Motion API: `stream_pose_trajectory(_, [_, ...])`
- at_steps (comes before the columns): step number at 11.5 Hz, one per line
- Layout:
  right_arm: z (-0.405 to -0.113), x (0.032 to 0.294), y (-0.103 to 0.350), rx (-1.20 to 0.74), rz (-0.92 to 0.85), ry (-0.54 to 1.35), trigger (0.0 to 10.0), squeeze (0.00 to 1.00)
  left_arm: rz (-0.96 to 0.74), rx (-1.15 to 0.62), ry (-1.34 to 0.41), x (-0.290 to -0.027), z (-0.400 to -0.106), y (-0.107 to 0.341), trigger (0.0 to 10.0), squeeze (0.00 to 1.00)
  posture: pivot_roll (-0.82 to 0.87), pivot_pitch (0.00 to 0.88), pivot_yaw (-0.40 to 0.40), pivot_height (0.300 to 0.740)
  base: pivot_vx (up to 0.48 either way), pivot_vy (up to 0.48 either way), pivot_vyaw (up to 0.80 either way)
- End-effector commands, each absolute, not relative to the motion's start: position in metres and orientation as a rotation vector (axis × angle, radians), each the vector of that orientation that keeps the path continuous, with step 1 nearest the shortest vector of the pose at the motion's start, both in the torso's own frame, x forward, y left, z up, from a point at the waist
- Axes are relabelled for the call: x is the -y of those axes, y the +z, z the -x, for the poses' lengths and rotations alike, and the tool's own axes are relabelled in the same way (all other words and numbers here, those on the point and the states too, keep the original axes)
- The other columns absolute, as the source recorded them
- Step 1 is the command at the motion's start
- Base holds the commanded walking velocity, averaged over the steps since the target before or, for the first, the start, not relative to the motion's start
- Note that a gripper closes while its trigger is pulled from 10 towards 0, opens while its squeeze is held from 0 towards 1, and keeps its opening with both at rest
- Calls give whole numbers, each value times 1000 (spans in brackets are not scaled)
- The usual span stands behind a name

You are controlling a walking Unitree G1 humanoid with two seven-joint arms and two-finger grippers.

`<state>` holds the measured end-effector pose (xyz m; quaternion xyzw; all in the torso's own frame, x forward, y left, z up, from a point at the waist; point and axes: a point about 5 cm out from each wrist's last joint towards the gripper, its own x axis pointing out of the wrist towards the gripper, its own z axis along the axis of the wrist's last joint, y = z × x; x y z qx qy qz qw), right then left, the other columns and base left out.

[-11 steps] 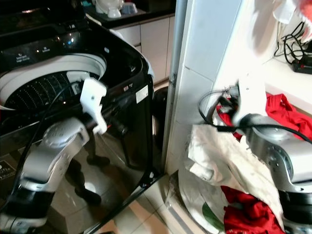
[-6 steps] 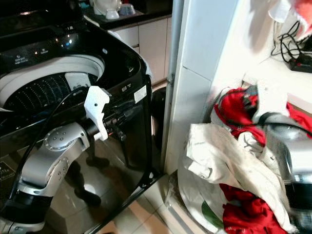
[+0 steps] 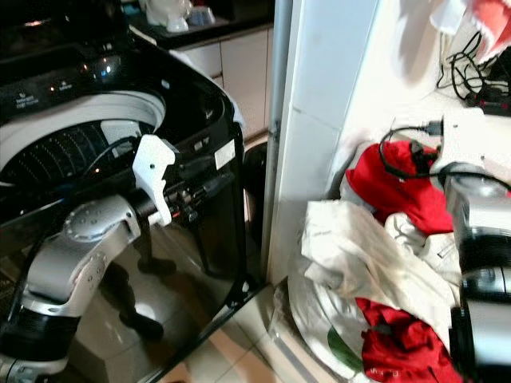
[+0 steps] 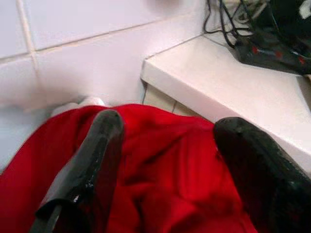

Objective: Clothes washing

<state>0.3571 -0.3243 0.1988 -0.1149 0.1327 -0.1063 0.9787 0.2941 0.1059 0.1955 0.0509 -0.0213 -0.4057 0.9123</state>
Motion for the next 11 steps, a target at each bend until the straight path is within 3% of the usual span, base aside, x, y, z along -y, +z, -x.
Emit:
stream_pose_trajectory(1, [-359,321,197,-300,259,-173,10000,1000,-83,31,-920,-103,-286,200,10000,1000,-15,0,18,740,0,0,0])
stream_pose_trajectory(2, [-360,318,193,-363,287,-102,10000,1000,-75,17,-1085,-97,-270,204,10000,0,-17,0,16,740,0,0,0])
stream_pose_trajectory(3, [-357,317,186,-438,337,-30,10000,0,-69,-1,-1165,-95,-262,204,10000,0,-18,0,16,740,0,0,0])
stream_pose_trajectory(6, [-349,322,165,-563,422,17,10000,0,-101,-53,-1214,-93,-255,199,10000,0,-17,0,25,740,0,0,0])
stream_pose_trajectory(7, [-347,327,161,-597,477,-9,0,0,-104,-61,-1213,-94,-256,199,10000,0,-17,0,29,740,0,0,0])
stream_pose_trajectory(11, [-347,327,157,-599,463,17,0,0,-119,-40,-1176,-95,-260,199,10000,0,-16,0,34,740,0,0,0])
